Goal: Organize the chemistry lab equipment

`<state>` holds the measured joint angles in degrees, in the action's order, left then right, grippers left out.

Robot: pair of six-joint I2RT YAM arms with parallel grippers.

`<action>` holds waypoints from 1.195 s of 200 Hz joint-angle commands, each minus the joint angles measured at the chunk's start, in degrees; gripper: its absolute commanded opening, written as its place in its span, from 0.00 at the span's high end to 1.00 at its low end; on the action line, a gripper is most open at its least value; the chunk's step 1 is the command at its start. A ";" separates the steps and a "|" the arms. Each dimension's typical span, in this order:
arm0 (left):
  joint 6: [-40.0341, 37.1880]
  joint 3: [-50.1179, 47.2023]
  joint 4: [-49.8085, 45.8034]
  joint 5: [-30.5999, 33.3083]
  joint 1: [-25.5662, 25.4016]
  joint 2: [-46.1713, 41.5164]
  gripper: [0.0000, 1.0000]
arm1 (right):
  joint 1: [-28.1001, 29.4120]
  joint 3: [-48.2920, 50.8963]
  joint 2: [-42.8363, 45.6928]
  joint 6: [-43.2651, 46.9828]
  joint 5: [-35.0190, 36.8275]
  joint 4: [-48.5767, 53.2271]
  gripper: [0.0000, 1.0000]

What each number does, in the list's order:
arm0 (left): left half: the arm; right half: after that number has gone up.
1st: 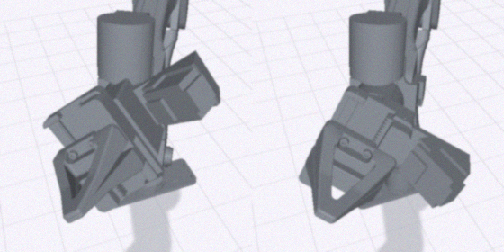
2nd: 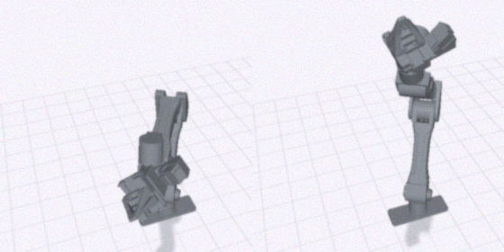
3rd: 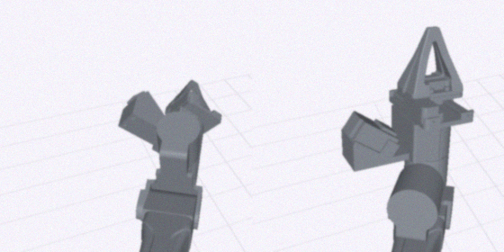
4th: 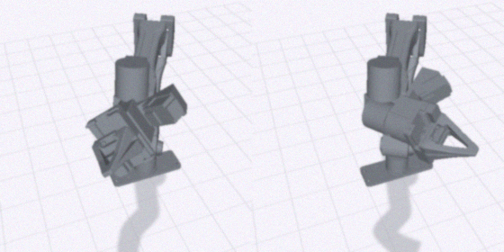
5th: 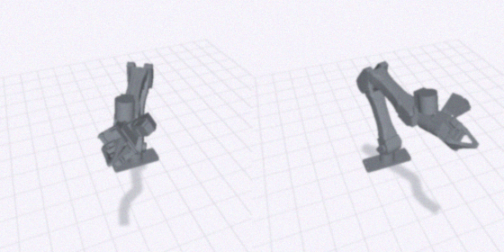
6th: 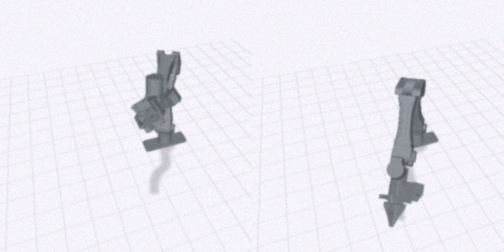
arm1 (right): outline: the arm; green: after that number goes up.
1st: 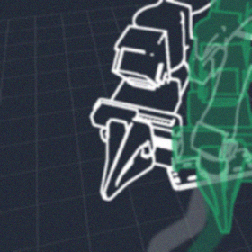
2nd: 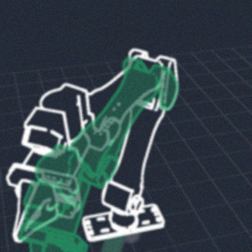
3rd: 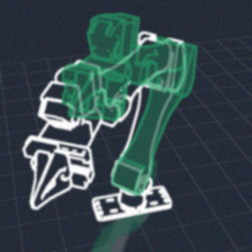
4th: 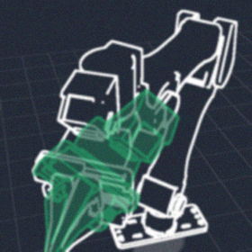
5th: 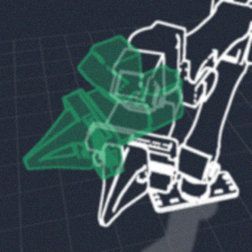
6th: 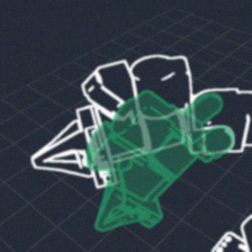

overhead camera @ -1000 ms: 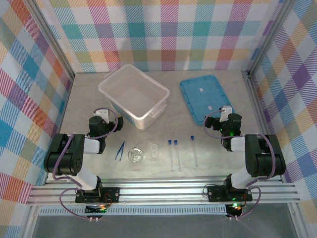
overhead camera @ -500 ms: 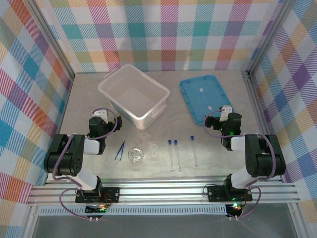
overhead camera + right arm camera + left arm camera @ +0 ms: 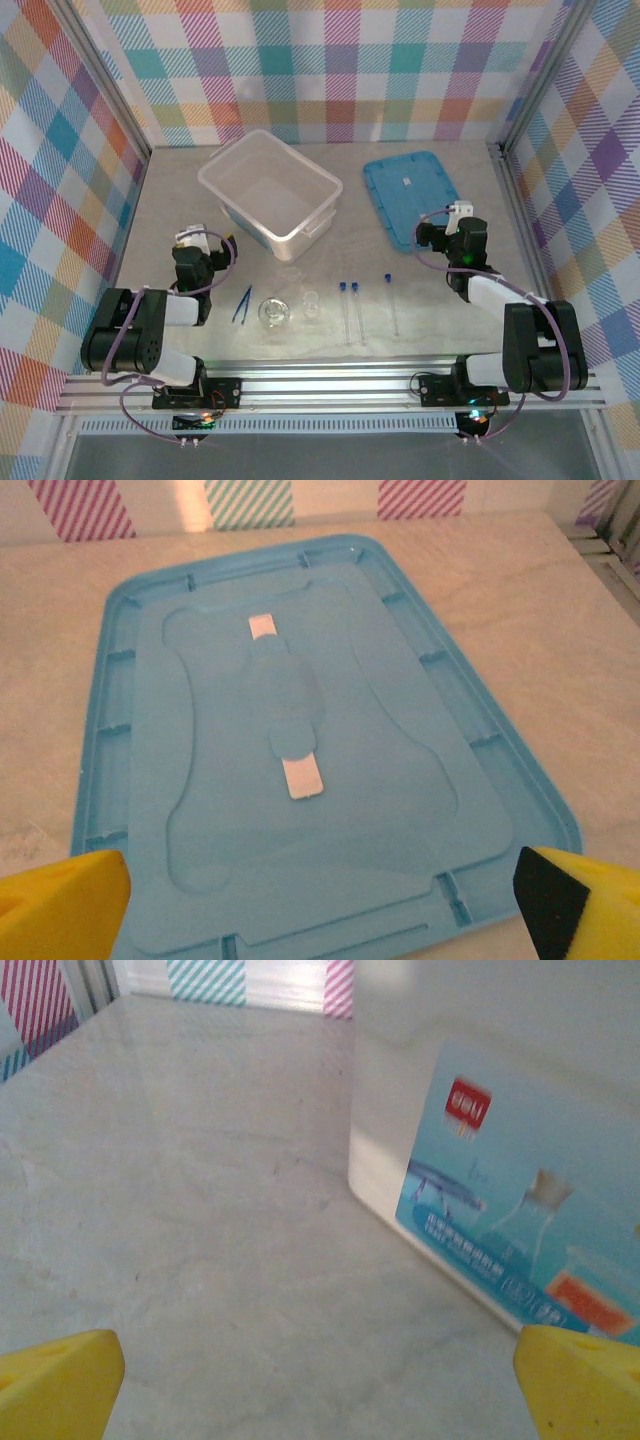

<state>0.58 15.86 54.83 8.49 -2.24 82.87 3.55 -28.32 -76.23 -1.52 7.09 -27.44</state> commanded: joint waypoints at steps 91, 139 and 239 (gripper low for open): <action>-2.27 1.66 -9.62 4.80 -5.85 -13.73 0.00 | 1.15 -19.83 -2.27 -20.47 14.79 35.27 0.01; -1.64 3.48 -13.50 7.02 -9.62 -14.06 0.00 | 1.94 -20.11 -1.73 -21.01 12.33 35.94 0.01; -3.27 7.07 -21.20 18.49 -18.02 -16.85 0.00 | 5.29 -24.44 -0.11 -19.59 8.03 41.33 0.01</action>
<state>-1.43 20.78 36.77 22.22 -17.65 68.93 7.46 -49.71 -78.06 -21.19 16.19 10.72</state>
